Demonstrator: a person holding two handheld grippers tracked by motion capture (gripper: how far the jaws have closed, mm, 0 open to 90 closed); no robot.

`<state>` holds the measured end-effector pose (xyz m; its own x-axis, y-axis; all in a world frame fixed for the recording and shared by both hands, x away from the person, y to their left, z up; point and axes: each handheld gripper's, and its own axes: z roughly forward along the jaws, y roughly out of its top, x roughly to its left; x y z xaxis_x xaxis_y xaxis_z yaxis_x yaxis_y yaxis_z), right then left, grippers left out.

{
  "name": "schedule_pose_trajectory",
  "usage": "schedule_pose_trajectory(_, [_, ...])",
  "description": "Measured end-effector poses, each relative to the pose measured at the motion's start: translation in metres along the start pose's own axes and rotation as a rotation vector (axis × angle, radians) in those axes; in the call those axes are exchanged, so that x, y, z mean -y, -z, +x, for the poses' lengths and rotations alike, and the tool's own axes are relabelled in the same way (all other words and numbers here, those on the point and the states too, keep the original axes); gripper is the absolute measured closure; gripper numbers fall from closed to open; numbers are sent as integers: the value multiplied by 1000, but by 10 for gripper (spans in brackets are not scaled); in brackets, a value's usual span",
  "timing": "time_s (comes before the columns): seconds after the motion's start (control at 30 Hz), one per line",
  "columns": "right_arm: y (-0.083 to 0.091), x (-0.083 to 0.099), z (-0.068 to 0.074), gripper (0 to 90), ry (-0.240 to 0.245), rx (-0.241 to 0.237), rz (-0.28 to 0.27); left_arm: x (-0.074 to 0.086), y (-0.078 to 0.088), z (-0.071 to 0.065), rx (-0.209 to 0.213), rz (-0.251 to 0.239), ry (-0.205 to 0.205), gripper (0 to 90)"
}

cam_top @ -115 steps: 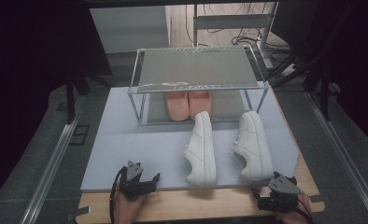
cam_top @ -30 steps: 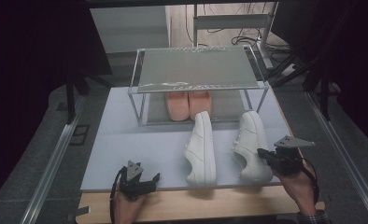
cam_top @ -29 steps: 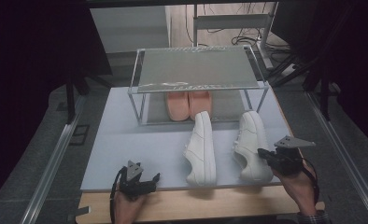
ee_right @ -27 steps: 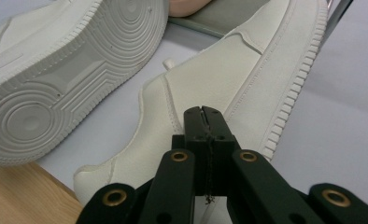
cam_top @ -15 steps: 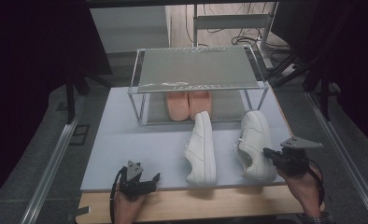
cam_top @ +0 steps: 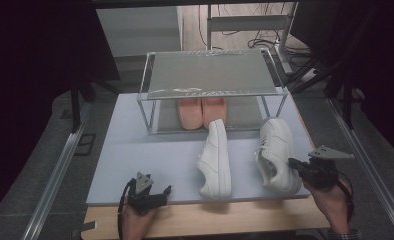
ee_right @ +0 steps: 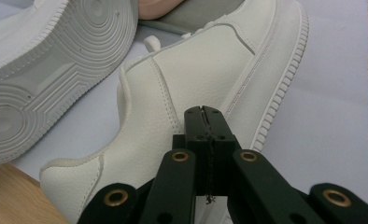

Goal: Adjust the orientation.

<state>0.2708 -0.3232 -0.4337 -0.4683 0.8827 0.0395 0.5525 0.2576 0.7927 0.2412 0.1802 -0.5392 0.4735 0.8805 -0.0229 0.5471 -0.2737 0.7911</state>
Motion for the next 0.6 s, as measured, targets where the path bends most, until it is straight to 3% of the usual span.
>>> schedule_pose_trajectory(0.27, [0, -1, 3, 900, 8, 24, 8, 0, 0, 0, 0, 0, 0, 124])
schedule_pose_trajectory(0.37, [2, -1, 4, 900, 31, 73, 25, 0, 0, 0, 0, 0, 0, 124])
schedule_pose_trajectory(0.6, [6, 9, -13, 900, -8, 118, 26, 0, 0, 0, 0, 0, 0, 124])
